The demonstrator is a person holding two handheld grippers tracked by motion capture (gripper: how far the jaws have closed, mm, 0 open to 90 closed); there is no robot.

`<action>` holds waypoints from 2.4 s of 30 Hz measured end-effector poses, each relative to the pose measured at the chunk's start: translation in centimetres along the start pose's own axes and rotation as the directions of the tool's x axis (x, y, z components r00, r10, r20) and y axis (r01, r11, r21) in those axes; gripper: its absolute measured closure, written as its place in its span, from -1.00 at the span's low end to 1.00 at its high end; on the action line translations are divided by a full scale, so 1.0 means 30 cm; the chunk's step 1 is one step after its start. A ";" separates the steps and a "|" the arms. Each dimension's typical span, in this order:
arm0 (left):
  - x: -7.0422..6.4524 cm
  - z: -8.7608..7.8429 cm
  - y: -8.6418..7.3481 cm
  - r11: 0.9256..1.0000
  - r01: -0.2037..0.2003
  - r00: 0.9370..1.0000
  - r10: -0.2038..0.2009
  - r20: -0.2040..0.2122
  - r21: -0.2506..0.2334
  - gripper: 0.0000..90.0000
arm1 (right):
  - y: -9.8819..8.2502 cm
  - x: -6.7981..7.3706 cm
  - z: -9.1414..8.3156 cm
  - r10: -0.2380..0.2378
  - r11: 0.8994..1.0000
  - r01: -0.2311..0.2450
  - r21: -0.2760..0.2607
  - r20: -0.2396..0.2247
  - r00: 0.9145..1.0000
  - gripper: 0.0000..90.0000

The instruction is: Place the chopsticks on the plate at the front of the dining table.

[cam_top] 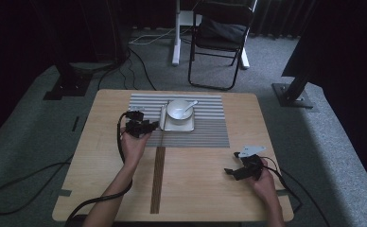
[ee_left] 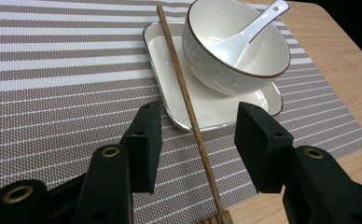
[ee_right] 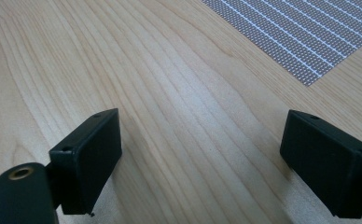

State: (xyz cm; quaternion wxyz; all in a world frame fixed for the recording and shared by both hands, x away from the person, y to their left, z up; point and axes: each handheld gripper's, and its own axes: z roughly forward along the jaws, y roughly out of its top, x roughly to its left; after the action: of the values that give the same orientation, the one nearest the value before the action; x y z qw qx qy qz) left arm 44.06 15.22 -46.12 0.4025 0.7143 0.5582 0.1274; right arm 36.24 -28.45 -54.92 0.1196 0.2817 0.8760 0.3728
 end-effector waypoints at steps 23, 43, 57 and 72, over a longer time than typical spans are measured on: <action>0.008 -0.018 -0.049 1.000 -0.002 1.000 0.002 0.003 0.019 0.14 | 0.000 0.000 0.000 0.000 1.000 0.000 0.000 0.000 1.000 -0.73; 0.025 -0.025 -0.091 0.999 -0.003 1.000 0.003 0.003 0.046 0.13 | 0.000 0.000 0.000 0.000 1.000 0.000 0.000 0.000 1.000 -0.73; 0.002 -0.015 -0.117 0.997 -0.028 1.000 0.027 0.015 0.073 0.14 | 0.000 0.000 0.000 0.000 1.000 0.000 0.000 0.001 1.000 -0.73; -0.013 -0.008 -0.153 0.993 -0.041 0.999 0.039 0.027 0.108 0.14 | 0.000 0.000 0.000 0.000 1.000 0.000 0.000 0.000 1.000 -0.73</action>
State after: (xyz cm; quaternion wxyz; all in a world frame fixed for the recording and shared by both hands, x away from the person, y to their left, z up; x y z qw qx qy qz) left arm 40.58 15.21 -49.16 0.3676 0.7476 0.5447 0.0961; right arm 36.23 -28.45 -54.91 0.1197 0.2820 0.8760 0.3726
